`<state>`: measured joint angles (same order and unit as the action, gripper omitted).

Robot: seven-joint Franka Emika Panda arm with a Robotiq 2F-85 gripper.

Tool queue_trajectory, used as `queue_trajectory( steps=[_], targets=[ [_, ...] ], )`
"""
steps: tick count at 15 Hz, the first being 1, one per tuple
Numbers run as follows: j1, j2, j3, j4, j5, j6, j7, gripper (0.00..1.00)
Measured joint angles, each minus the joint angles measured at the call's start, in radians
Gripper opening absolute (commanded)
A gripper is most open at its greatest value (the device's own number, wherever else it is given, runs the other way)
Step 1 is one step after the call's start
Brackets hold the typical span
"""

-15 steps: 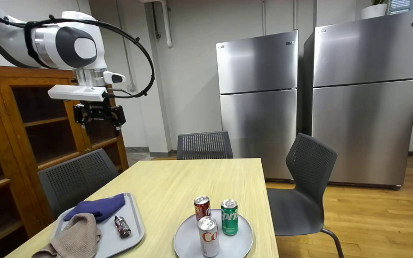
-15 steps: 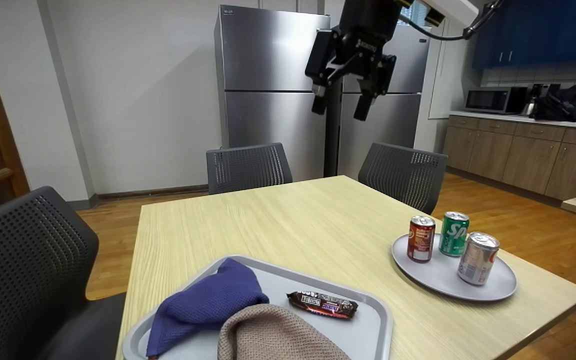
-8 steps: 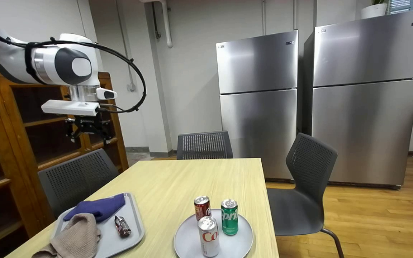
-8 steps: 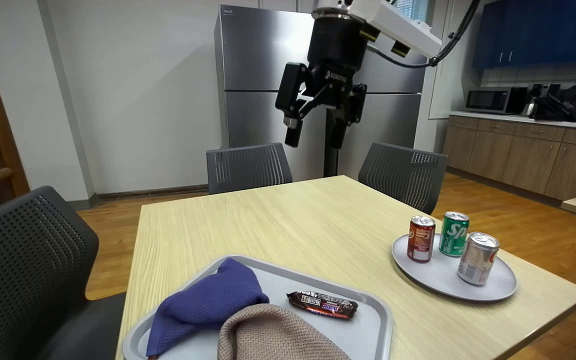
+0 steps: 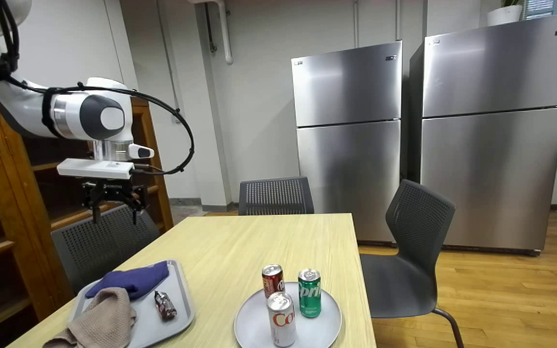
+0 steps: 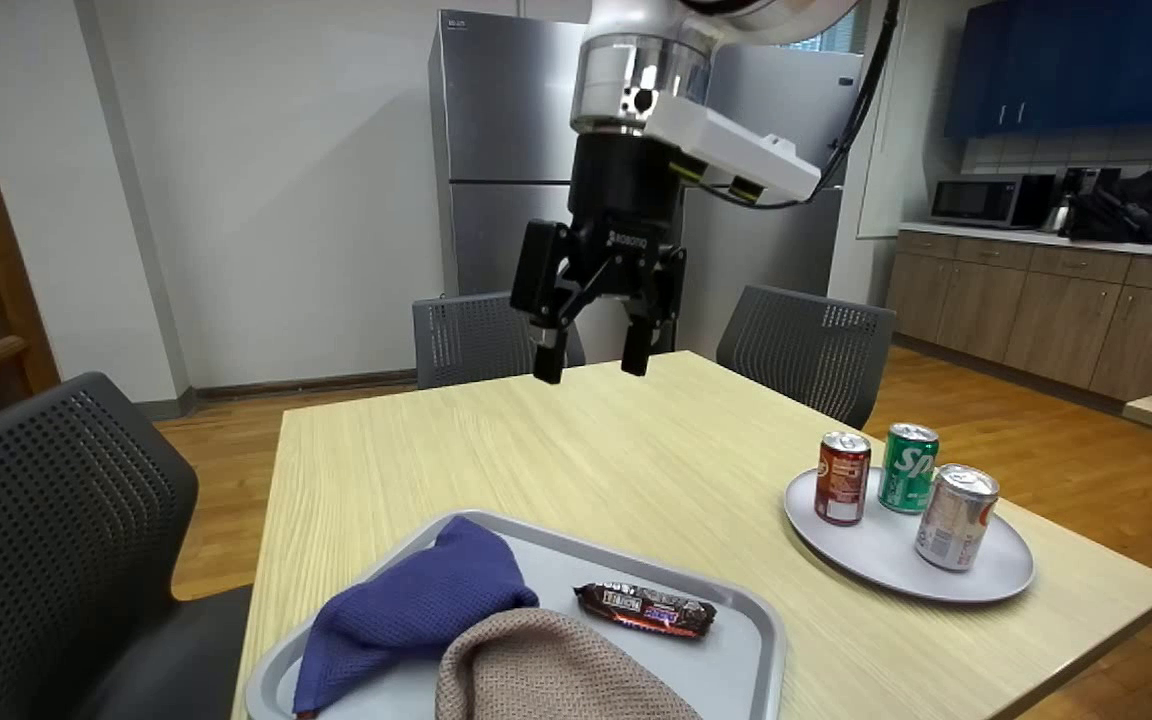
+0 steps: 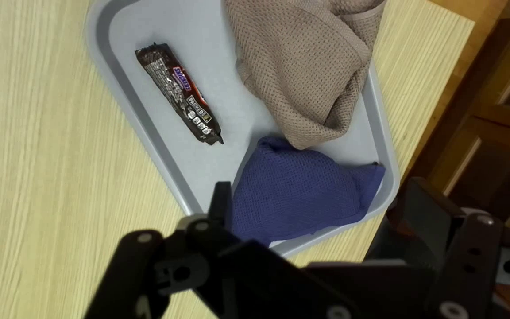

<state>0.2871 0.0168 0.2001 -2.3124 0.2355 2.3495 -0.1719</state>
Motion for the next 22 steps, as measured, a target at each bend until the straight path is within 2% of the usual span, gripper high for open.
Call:
queue_trajectory(
  steps=[14, 22],
  targets=[
    [0.004, 0.234, 0.077, 0.049, -0.018, 0.125, 0.006, 1.00],
    [0.029, 0.356, 0.077, 0.070, -0.117, 0.145, 0.100, 1.00]
  ],
)
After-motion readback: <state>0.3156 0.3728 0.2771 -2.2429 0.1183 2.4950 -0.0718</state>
